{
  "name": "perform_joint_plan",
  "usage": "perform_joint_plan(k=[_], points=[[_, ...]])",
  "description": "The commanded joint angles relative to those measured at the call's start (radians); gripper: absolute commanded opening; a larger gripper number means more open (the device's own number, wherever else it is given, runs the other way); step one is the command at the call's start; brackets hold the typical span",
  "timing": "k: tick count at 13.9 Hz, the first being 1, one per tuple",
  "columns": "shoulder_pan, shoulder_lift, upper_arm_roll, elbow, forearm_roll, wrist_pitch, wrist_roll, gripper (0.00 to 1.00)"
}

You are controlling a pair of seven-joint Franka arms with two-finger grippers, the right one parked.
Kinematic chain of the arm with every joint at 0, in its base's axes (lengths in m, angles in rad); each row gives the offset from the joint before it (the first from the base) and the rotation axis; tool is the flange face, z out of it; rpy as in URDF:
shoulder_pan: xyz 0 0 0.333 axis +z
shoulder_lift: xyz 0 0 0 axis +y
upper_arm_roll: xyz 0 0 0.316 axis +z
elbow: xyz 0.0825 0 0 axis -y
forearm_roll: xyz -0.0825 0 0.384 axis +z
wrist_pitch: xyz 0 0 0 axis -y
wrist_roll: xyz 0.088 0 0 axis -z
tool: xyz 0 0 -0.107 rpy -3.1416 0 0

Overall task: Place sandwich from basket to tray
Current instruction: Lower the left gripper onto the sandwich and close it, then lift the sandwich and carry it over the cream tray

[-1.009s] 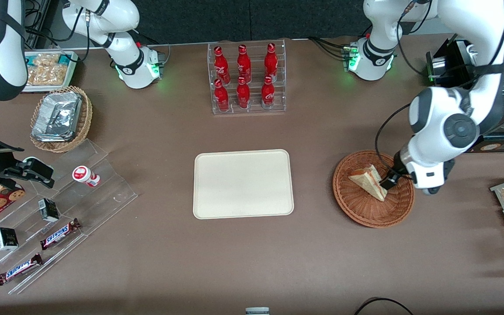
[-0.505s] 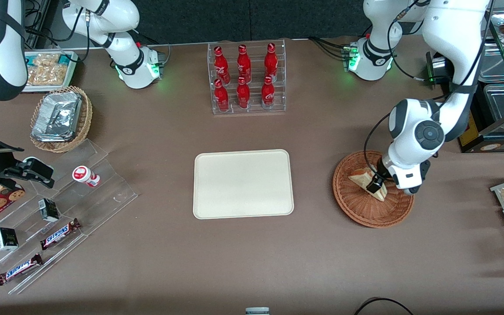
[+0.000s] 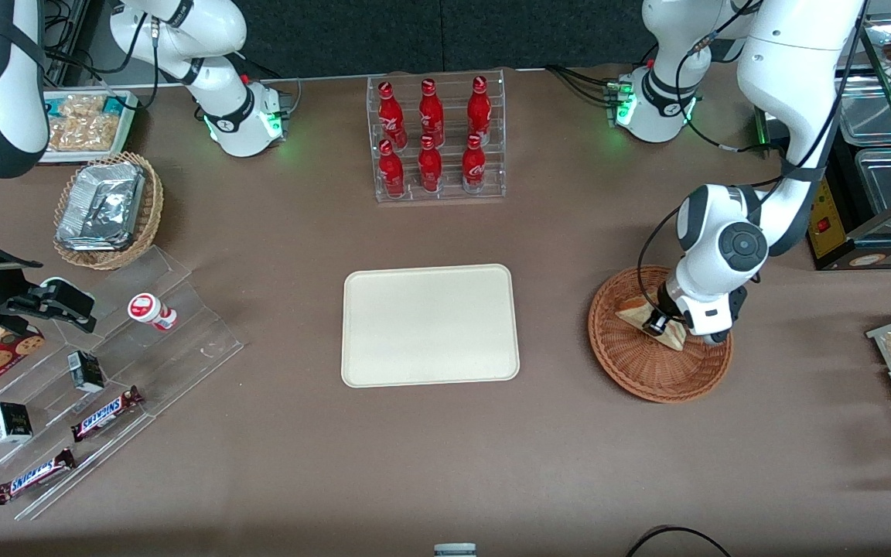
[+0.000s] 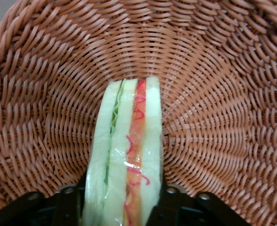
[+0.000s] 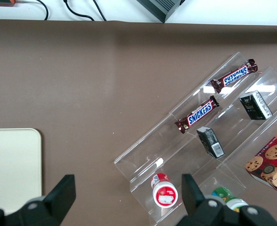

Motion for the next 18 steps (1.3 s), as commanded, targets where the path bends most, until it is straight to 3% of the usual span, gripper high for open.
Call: perform_joint_plan(k=[1,4,7,9,11,18], points=[[-0.005,-0.052,0.001,0.014,0.009,-0.009,0.007,0.0],[-0.005,-0.093,-0.051,0.161,0.009,-0.211,0.105,0.0],[-0.023,-0.035,-0.144,0.477,0.012,-0.478,0.133,0.0],[-0.117,0.06,-0.155,0.692,0.055,-0.607,0.143,0.01],[-0.215,0.134,-0.155,0.813,0.116,-0.645,0.145,0.02],[-0.428,0.394,-0.157,1.01,0.112,-0.562,0.269,0.02]])
